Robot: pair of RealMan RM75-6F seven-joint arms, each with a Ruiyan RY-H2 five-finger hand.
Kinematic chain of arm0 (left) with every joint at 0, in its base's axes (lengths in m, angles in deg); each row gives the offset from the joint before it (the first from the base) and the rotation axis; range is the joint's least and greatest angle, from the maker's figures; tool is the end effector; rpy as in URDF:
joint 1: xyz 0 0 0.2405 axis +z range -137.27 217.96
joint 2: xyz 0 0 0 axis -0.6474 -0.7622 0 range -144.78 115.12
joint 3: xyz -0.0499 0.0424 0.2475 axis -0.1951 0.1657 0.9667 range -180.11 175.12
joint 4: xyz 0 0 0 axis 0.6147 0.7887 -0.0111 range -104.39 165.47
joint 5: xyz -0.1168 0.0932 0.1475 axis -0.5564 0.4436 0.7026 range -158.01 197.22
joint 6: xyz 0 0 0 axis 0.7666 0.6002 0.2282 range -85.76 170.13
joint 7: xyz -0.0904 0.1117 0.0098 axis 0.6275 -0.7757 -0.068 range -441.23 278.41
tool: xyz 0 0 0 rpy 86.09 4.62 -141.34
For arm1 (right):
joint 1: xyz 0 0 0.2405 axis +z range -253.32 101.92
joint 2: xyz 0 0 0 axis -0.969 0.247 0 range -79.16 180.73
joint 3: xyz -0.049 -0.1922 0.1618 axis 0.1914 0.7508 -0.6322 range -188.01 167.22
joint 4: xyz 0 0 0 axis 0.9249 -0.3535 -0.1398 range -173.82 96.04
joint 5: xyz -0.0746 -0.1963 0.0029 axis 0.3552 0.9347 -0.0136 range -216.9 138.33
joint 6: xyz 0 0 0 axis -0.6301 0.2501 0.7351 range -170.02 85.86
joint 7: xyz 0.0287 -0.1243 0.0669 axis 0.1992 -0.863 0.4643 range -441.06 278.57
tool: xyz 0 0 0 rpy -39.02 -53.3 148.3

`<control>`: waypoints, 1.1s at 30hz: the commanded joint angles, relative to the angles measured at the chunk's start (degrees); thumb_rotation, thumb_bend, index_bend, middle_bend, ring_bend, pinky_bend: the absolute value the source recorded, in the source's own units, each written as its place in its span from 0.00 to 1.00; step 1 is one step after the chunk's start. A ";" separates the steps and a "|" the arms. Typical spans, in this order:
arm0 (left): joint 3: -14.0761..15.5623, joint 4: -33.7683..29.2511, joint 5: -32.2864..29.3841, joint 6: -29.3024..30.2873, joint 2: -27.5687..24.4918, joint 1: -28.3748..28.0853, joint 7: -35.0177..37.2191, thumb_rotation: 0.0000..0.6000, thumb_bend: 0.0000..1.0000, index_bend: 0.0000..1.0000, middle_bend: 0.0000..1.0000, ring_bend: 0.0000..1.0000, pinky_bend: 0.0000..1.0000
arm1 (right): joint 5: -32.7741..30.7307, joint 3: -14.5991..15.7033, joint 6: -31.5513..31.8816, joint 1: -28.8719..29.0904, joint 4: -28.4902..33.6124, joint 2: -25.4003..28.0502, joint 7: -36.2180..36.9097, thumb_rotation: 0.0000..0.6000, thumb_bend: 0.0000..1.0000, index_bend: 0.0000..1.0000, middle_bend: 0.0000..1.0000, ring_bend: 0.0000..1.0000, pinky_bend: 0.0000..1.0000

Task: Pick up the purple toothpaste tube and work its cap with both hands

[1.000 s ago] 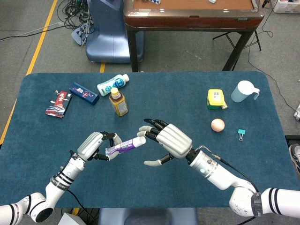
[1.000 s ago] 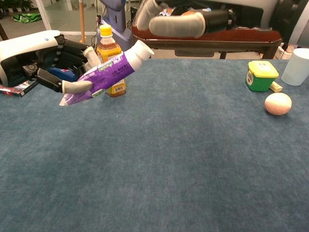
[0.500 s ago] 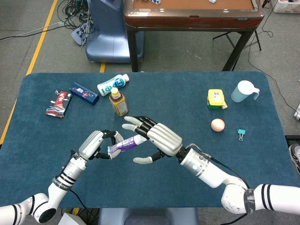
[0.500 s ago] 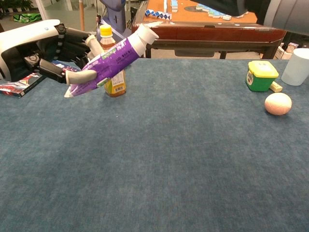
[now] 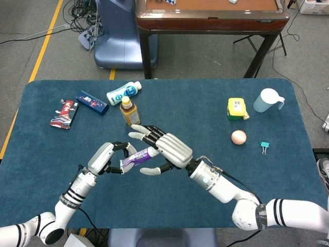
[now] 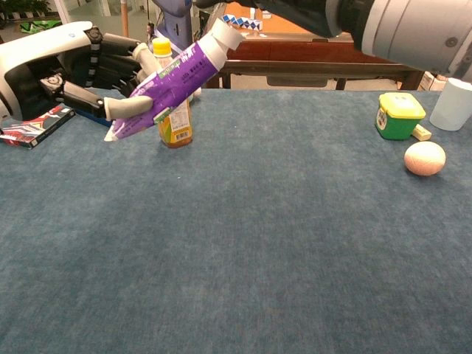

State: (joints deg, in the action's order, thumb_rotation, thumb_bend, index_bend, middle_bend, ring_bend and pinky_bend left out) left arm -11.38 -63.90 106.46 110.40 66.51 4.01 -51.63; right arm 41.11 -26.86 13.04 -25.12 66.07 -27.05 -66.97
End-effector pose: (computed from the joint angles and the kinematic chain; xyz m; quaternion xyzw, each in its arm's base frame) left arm -0.1202 0.3027 0.0405 -0.5857 -0.5168 -0.6016 0.1671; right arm -0.0071 -0.3129 0.0452 0.6984 -0.4211 0.5667 0.1173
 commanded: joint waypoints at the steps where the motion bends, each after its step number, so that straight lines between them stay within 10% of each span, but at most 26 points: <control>1: -0.01 0.02 0.07 0.06 0.12 -0.03 0.03 1.00 0.56 0.67 0.79 0.55 0.40 | -0.01 -0.26 0.34 0.24 -0.56 -0.82 0.81 0.15 0.00 0.00 0.00 0.00 0.00; 33: -0.73 0.45 -0.79 -0.09 1.45 -0.52 -0.56 1.00 0.57 0.68 0.79 0.55 0.40 | -1.17 -1.26 -0.84 2.76 -7.23 -7.45 9.51 0.15 0.00 0.00 0.00 0.00 0.00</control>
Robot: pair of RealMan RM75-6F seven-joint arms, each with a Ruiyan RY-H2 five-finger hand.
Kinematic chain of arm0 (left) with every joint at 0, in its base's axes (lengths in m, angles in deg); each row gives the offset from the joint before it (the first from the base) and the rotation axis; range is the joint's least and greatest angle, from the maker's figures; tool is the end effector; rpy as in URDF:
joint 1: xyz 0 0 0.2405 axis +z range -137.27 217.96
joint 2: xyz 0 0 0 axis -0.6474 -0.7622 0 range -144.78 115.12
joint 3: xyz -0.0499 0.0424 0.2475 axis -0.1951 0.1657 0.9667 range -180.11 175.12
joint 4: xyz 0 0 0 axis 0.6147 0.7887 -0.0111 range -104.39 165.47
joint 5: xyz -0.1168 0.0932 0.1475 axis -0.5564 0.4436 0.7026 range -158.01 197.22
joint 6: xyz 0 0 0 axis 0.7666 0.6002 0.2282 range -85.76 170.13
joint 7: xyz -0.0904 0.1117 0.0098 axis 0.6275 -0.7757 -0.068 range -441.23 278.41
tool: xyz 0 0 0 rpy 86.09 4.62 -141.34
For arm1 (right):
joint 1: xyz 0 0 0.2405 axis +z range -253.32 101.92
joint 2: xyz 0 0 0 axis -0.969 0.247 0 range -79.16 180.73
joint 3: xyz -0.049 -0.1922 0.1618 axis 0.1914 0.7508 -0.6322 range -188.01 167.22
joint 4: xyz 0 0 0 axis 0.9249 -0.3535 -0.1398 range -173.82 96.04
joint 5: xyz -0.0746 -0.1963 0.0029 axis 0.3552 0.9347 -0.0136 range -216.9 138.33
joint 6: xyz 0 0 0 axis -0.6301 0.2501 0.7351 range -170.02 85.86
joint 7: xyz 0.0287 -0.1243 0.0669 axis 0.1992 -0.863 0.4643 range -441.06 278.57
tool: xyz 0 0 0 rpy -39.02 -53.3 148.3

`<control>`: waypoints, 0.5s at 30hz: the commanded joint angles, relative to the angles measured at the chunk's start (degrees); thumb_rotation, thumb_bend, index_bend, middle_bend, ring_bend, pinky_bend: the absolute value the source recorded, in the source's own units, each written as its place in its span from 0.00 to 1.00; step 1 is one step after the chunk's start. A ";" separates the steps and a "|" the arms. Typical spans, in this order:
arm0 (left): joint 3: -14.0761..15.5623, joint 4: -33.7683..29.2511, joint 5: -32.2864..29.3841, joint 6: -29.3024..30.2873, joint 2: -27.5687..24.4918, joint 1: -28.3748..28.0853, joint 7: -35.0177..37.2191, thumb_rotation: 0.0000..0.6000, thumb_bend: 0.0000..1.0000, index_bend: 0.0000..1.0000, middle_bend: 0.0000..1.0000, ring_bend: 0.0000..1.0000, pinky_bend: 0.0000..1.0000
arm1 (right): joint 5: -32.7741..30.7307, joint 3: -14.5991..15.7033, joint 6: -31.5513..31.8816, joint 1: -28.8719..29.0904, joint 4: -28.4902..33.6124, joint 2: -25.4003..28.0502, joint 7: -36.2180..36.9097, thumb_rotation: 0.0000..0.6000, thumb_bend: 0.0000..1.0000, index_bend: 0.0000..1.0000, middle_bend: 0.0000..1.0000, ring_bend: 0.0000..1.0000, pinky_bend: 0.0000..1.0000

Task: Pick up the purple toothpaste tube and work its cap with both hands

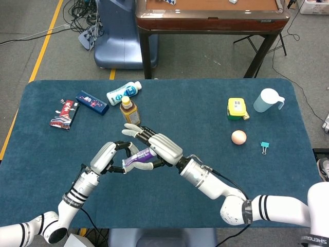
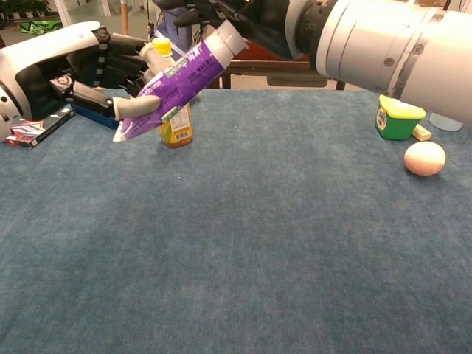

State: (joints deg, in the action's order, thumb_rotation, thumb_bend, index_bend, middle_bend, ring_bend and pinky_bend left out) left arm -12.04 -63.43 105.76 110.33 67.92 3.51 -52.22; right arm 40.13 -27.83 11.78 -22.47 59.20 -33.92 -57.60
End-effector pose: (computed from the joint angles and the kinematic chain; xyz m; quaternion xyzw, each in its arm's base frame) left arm -0.1148 0.3050 0.0358 -0.5813 -0.5171 -0.6063 0.1650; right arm 0.0041 -0.3245 0.0160 0.6599 -0.4799 0.5743 0.0656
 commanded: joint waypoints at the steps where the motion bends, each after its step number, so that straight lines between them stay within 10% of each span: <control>1: -0.11 -0.04 -0.14 -0.03 0.07 -0.03 0.07 1.00 0.57 0.68 0.79 0.55 0.40 | -0.25 -0.40 0.57 0.12 -0.47 -0.83 0.31 0.15 0.00 0.00 0.00 0.00 0.00; 15: -0.54 0.35 -0.24 0.48 -0.07 0.18 1.61 1.00 0.57 0.68 0.80 0.55 0.40 | 0.86 -0.98 2.60 -0.69 -3.34 -3.71 10.04 0.15 0.00 0.00 0.00 0.00 0.00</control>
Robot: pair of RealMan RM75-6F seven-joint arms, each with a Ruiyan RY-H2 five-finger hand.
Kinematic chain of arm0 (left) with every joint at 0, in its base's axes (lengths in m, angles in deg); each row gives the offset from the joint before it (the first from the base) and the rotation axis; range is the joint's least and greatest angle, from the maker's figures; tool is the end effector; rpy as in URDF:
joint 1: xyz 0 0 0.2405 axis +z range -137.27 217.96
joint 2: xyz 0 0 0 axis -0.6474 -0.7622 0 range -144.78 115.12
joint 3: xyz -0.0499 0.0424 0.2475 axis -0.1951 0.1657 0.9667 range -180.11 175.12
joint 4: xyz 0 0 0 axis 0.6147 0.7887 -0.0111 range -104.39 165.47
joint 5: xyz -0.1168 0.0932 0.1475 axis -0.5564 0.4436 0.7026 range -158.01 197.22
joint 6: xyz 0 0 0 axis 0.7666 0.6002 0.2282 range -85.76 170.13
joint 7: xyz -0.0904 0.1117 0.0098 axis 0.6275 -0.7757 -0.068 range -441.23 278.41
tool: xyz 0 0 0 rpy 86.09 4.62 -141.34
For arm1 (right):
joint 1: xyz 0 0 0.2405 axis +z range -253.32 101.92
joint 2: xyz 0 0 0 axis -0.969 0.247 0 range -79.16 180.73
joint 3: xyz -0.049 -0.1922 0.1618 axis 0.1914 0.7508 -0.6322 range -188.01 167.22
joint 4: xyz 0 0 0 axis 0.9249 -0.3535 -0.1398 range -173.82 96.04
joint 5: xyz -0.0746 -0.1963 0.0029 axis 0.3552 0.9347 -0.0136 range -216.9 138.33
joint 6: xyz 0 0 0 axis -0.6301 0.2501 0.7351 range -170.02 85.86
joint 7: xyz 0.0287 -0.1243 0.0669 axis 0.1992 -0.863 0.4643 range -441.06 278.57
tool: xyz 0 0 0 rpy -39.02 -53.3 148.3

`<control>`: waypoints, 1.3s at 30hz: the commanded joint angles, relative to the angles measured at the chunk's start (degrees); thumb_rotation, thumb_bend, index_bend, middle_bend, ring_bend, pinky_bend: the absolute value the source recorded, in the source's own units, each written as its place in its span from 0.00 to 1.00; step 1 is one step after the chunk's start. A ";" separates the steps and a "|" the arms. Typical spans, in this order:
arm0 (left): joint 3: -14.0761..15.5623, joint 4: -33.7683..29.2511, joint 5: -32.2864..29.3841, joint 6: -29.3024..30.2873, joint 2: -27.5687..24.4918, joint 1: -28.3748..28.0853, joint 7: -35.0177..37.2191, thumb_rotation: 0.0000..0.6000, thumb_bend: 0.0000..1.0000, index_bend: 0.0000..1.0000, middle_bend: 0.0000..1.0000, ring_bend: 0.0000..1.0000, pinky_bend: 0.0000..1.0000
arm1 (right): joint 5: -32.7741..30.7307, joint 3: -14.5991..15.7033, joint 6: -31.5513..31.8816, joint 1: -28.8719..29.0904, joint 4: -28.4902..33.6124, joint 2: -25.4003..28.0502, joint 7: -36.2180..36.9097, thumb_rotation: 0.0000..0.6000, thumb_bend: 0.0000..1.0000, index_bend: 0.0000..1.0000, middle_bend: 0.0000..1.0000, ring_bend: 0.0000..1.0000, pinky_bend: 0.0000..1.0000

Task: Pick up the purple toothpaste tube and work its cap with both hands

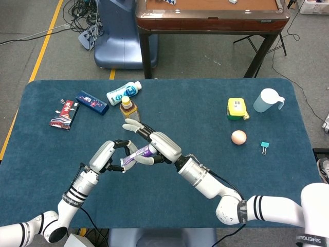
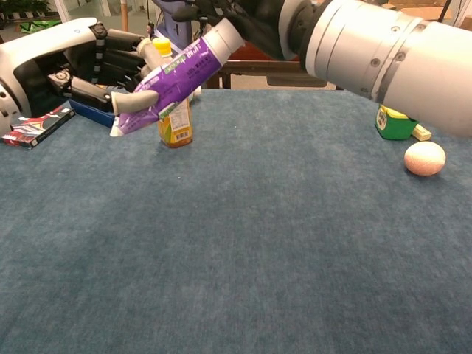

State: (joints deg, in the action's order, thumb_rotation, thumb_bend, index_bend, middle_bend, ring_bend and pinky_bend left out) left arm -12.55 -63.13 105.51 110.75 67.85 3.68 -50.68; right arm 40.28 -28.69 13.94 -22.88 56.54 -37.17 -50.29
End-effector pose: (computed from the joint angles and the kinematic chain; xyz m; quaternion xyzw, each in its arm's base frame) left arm -0.1159 0.3077 0.0389 -0.5696 -0.5220 -0.6137 0.1624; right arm 0.0055 -0.3286 0.0099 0.6083 -0.5206 0.5983 0.0314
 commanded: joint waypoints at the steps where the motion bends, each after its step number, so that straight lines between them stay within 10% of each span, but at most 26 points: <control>1: -0.09 0.09 0.00 0.12 0.02 0.03 0.21 1.00 0.57 0.68 0.80 0.55 0.40 | 1.04 -0.21 0.70 -0.35 -0.95 -0.60 4.02 0.15 0.00 0.00 0.00 0.00 0.00; 27: -0.24 0.34 0.11 0.33 -0.17 0.05 0.74 1.00 0.57 0.68 0.80 0.55 0.40 | 4.17 0.78 1.14 -0.30 -2.73 -0.76 14.75 0.15 0.00 0.00 0.00 0.00 0.00; 39: 2.40 2.33 2.02 -0.82 -2.53 0.61 0.58 1.00 0.57 0.68 0.80 0.54 0.40 | 6.21 1.12 3.13 -2.80 2.55 9.04 7.46 0.15 0.00 0.00 0.00 0.00 0.00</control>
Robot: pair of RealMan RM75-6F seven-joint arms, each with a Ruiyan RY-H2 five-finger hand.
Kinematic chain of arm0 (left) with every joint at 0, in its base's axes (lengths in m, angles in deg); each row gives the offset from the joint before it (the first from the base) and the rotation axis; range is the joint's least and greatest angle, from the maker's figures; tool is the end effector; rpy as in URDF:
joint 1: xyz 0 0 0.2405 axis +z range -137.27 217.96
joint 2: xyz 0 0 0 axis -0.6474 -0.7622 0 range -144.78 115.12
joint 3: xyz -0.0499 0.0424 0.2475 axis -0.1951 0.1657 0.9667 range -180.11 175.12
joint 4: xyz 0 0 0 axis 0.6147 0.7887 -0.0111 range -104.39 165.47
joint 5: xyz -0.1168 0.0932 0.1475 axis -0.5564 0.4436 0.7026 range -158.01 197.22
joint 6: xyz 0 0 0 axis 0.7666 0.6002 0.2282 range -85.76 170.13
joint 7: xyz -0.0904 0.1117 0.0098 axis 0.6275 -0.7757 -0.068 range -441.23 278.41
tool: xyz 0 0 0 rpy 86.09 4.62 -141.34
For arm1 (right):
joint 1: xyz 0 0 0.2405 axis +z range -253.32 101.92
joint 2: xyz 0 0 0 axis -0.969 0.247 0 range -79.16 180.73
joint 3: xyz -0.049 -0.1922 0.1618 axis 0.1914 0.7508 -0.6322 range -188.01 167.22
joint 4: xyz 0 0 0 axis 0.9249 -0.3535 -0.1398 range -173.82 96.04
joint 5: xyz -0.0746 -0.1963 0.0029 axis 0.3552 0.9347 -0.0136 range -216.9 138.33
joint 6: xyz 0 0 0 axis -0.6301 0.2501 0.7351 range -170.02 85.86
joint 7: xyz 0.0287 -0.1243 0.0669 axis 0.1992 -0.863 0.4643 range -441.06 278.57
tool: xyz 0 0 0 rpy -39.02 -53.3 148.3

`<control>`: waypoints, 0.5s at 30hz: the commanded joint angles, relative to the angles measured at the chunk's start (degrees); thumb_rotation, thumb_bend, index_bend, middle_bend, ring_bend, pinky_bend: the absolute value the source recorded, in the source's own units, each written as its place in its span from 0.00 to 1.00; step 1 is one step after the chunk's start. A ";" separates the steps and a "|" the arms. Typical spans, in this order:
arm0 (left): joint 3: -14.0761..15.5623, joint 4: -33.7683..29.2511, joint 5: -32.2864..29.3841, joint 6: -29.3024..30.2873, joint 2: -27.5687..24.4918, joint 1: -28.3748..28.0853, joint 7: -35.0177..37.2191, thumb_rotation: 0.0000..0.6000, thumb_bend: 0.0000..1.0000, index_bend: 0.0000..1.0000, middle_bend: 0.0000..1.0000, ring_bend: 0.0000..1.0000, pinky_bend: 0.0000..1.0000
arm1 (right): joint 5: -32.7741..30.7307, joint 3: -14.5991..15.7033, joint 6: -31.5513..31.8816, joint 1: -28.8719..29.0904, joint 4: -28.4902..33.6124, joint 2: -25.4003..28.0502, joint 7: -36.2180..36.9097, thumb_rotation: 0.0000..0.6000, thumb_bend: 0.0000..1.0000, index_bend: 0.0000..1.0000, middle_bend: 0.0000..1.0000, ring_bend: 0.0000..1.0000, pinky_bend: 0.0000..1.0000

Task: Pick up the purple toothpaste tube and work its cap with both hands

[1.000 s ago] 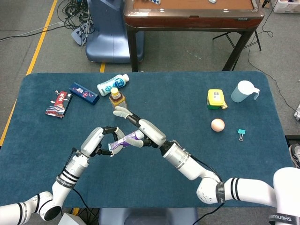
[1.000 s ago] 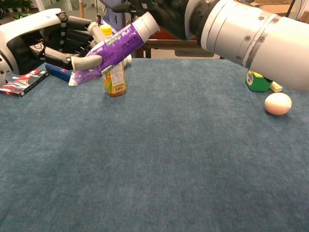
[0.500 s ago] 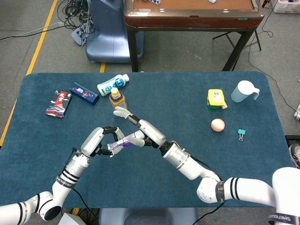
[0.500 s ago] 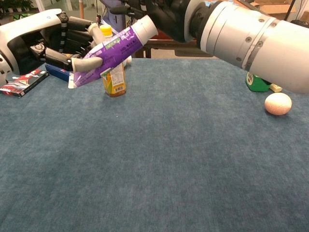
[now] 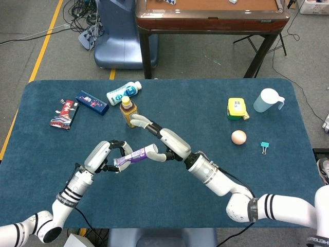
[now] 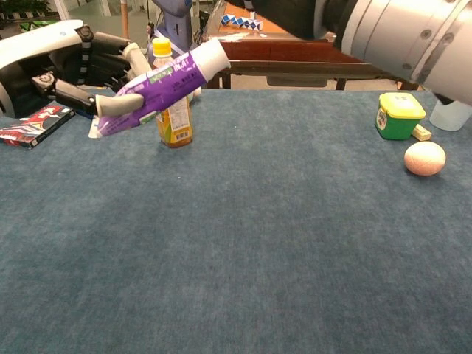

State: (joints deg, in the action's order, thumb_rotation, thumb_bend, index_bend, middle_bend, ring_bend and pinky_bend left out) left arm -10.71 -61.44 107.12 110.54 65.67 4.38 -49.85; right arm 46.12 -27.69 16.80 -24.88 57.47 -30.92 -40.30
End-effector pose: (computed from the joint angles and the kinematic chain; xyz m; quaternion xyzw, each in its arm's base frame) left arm -0.1341 0.3074 0.0443 -0.5904 -0.5140 -0.5955 0.1804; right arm -0.0115 -0.3334 0.0423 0.5944 -0.5163 0.6164 0.0099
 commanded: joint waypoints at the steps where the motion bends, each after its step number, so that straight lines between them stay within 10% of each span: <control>1: 0.86 1.08 0.56 -1.03 -0.47 -0.21 -0.50 1.00 0.57 0.68 0.79 0.54 0.40 | 0.43 0.18 0.21 -0.99 2.12 3.80 -3.40 0.15 0.00 0.00 0.00 0.00 0.00; 15: 6.64 11.75 5.33 -10.20 0.53 -4.62 -8.67 1.00 0.55 0.62 0.71 0.47 0.39 | -0.13 3.57 0.06 -5.66 6.19 15.21 -13.21 0.15 0.00 0.00 0.00 0.00 0.00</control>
State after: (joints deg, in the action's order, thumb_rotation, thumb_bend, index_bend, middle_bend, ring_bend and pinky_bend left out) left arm -4.97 -51.13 111.63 101.37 65.54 0.50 -57.31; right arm 46.01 -24.49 16.68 -30.15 63.45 -16.10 -53.14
